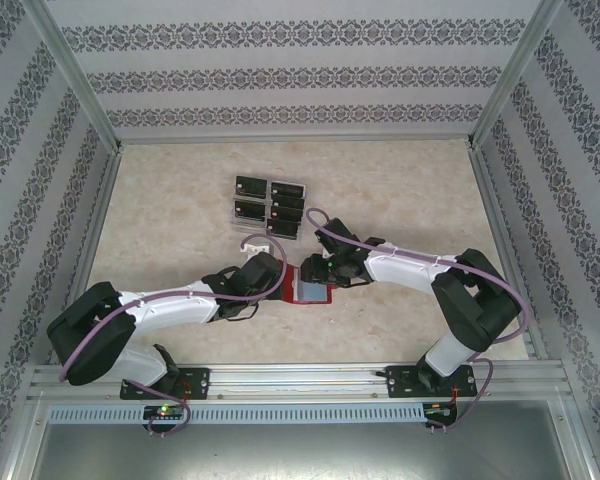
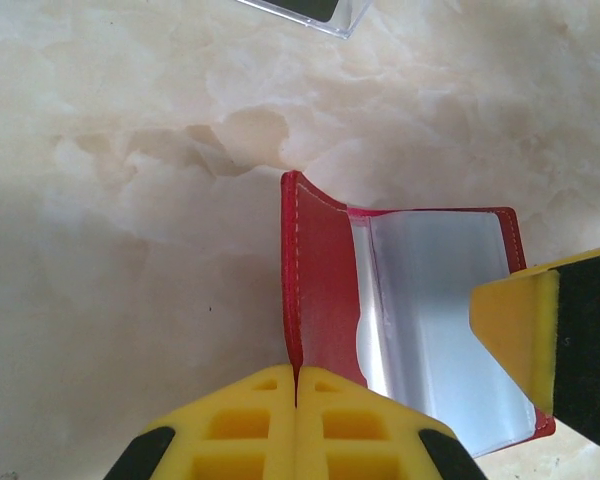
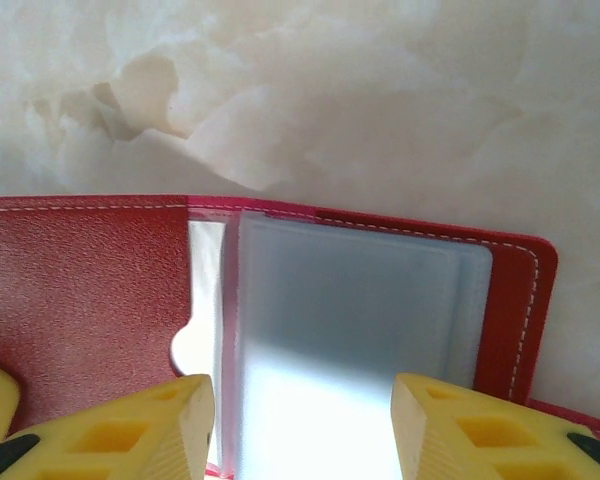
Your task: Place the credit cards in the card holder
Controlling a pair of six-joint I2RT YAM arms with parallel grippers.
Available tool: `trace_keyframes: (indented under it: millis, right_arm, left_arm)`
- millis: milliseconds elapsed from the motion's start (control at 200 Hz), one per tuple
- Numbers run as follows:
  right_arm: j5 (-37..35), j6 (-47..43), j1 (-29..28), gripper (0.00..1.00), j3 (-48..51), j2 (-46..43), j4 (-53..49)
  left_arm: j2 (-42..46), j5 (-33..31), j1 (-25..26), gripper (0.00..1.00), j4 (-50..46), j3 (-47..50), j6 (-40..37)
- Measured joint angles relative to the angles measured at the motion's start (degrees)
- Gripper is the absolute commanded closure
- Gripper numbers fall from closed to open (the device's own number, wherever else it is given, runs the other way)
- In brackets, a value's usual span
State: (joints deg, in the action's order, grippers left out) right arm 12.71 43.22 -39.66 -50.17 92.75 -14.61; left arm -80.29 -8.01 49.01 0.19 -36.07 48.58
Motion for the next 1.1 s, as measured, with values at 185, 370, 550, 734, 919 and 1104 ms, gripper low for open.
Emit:
trace_keyframes:
  millis: [185,370,550,734,919,1104]
  right_arm:
    - [0.28,-0.11,0.0,0.49,-0.52,2.47,0.31]
    - [2.58,0.13,-0.13,0.49,-0.81,4.26,2.93]
    - [6.19,1.68,-0.74,0.49,-0.83,5.18,6.01]
    - [10.03,4.66,-0.87,0.49,-0.83,6.05,9.35]
    - [11.89,6.36,-1.95,0.49,-0.92,6.45,10.64]
    - [11.87,6.6,-2.14,0.49,-1.57,6.95,10.23]
  left_arm:
    - [0.0,-0.02,0.0,1.0,1.36,1.09,0.28]
    - [-0.22,-0.22,0.0,1.0,2.56,2.1,0.59]
    - [-0.72,-0.5,0.0,1.0,3.76,3.08,1.05]
    - [-0.76,-0.9,0.0,0.99,4.22,4.04,1.29]
    - [-0.76,-0.92,-0.28,0.57,4.31,4.96,1.62]
    - [-0.35,-2.23,-0.39,0.35,3.72,6.97,2.51]
